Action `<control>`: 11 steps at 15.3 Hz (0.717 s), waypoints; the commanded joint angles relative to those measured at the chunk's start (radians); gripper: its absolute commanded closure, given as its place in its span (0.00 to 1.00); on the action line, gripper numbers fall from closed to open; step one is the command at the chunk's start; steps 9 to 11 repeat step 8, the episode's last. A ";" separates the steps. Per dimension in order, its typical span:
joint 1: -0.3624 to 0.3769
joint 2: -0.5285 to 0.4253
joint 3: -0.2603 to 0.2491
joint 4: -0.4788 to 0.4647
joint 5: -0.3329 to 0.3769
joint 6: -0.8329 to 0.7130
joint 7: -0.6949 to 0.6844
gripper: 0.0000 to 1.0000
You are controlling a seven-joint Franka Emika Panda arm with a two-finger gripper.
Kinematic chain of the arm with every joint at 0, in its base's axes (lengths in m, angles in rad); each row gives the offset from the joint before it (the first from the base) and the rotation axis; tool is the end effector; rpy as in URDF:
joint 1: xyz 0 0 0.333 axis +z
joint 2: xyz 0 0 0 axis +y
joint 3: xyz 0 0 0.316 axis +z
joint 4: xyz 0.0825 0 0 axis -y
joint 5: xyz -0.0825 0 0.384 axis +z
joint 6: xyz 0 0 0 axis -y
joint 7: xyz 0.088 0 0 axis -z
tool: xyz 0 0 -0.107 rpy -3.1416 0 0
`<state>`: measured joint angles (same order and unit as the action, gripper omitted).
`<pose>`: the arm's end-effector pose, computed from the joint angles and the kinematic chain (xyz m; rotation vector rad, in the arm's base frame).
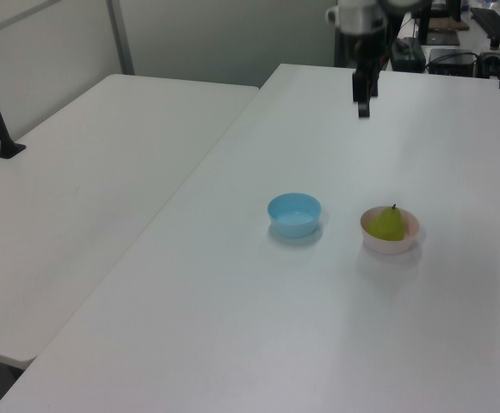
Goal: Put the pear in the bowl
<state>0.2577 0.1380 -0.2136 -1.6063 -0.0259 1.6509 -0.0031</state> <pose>0.5939 0.0307 0.5367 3.0808 0.0787 -0.1375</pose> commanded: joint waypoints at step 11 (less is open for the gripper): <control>-0.166 -0.051 0.031 0.006 -0.008 -0.029 0.015 0.00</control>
